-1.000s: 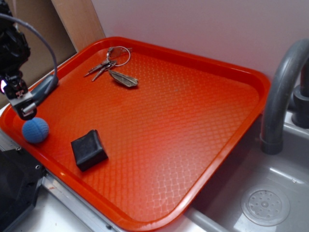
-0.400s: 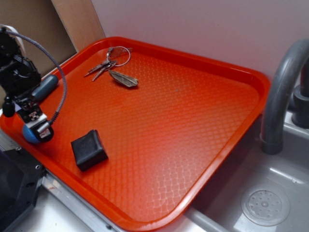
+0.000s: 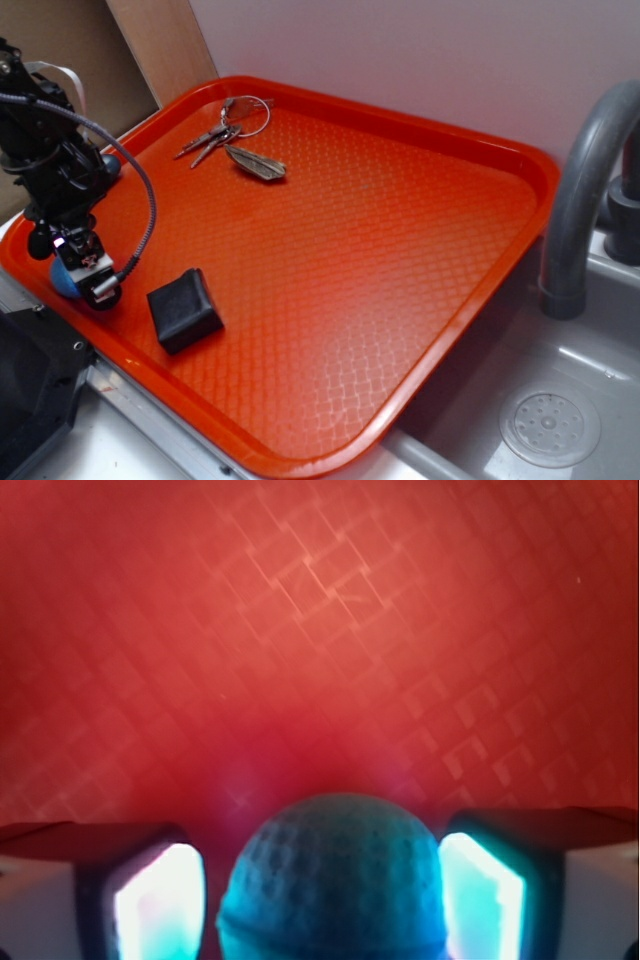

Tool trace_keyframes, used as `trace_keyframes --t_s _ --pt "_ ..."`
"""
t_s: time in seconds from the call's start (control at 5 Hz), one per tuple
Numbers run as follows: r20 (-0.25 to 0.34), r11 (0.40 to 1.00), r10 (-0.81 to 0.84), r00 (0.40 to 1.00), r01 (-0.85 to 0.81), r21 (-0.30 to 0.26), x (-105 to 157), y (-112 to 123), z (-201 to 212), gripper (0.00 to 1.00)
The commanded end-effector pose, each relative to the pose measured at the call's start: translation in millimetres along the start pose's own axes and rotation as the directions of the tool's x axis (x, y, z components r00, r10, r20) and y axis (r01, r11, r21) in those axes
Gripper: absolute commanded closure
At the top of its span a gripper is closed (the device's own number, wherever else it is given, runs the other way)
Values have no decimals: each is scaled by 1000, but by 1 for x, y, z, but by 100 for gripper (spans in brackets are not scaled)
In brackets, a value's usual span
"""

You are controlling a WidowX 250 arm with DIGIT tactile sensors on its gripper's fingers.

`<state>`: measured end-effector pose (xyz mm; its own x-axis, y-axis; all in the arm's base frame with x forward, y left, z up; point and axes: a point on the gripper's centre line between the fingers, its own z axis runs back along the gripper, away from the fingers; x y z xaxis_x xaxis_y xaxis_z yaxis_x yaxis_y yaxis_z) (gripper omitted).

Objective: Grab the blue ball.

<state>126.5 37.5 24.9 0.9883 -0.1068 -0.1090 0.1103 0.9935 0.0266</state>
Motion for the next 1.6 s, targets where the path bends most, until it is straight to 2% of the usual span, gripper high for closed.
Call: trace_keyframes --t_s 0.0,0.6,0.8,1.0,1.2,1.4 --pt "-27 1000 -4 1000 5 30 -6 -8 -2 100" --pt "-38 1000 -17 999 18 23 -4 -7 -1 100" --pt "-54 996 -16 998 21 83 -4 -6 7 100" --pt "199 997 47 979 -58 46 32 -11 60 100" --pt "288 988 116 951 -141 68 52 -9 115 100" --pt "307 983 118 944 -155 100 64 -13 167 100"
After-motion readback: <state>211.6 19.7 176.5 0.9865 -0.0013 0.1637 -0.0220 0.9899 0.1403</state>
